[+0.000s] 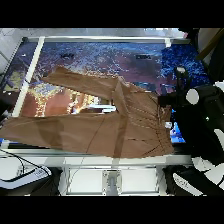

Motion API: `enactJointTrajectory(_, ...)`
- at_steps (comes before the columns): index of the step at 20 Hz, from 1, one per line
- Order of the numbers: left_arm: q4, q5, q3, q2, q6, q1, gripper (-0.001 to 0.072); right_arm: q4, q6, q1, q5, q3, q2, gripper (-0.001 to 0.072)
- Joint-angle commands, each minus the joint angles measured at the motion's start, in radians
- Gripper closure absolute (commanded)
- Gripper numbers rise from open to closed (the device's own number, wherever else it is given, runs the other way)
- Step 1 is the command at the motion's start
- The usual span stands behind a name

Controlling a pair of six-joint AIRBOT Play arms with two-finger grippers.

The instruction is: Fold the clothes and pants, and hang the long-sleeved shirts on hangers.

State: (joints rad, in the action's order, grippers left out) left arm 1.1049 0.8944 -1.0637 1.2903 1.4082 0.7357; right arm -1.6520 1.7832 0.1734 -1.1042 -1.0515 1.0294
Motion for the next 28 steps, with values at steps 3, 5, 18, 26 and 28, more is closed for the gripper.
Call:
enactJointTrajectory(3,-0.283,-0.122,-0.218,0.249,-0.032,-0.324,0.0058,0.055,0.022,0.000,0.128,-0.021,0.021,0.0223)
enactJointTrajectory(5,-0.283,-0.212,-0.293,0.345,0.083,-0.409,0.0100,0.063,0.021,0.000,0.127,-0.021,0.019,0.0223)
enactJointTrajectory(18,-0.300,-0.264,-0.440,0.605,0.183,-0.467,0.0117,0.085,0.013,0.000,0.128,-0.021,0.019,0.0223)
enactJointTrajectory(26,-0.310,-0.346,-0.441,0.657,0.214,-0.517,0.0481,0.112,0.013,0.000,0.128,-0.021,0.019,0.0223)
enactJointTrajectory(28,-0.314,-0.407,-0.441,0.657,0.204,-0.522,0.0697,0.111,0.013,0.000,0.128,-0.021,0.019,0.0223)
